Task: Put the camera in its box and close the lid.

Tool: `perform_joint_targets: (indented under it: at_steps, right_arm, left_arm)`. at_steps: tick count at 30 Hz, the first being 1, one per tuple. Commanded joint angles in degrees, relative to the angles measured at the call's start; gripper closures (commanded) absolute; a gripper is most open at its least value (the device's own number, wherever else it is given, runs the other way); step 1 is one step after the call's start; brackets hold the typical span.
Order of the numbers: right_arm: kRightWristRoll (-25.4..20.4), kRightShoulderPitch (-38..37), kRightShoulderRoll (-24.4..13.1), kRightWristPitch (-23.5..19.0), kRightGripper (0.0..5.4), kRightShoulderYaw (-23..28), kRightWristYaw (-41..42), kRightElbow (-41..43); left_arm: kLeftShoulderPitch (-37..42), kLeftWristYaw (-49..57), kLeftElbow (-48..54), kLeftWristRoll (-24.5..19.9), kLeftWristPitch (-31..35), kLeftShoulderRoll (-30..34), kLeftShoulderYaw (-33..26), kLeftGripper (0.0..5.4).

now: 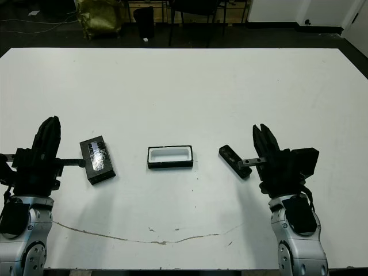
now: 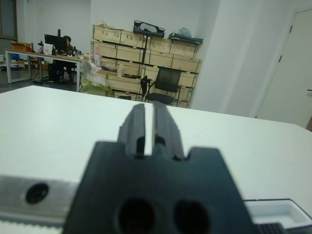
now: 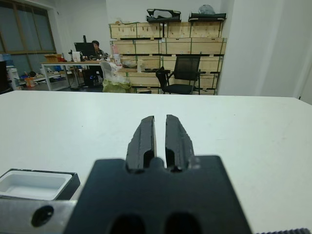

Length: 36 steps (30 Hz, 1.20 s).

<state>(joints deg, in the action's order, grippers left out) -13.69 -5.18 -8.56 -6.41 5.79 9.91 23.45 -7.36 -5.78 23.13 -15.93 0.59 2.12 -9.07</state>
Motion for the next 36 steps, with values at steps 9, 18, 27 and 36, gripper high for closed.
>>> perform_joint_targets:
  at_steps: [9,18,27,36]
  right_arm:
    - [0.1,-1.8,-0.5,0.1,5.40,-0.3,1.7,-0.8]
    - [0.7,-1.8,-2.5,-0.9,5.40,0.0,3.8,-0.1]
    - [-0.9,0.1,-11.5,-7.6,5.40,2.3,9.4,2.4]
    - [0.8,3.4,-22.3,-22.2,4.61,1.1,12.9,8.4]
  left_arm:
    - [-1.9,-0.5,-0.8,0.1,0.1,-0.2,1.4,5.37]
    - [-2.4,-1.1,-1.8,0.2,-1.8,-0.3,1.5,5.37]
    - [-2.8,-0.5,-0.8,0.0,-0.8,-0.3,1.7,5.37]
    - [-2.9,-1.0,-1.1,0.0,-1.0,-0.2,1.9,5.40]
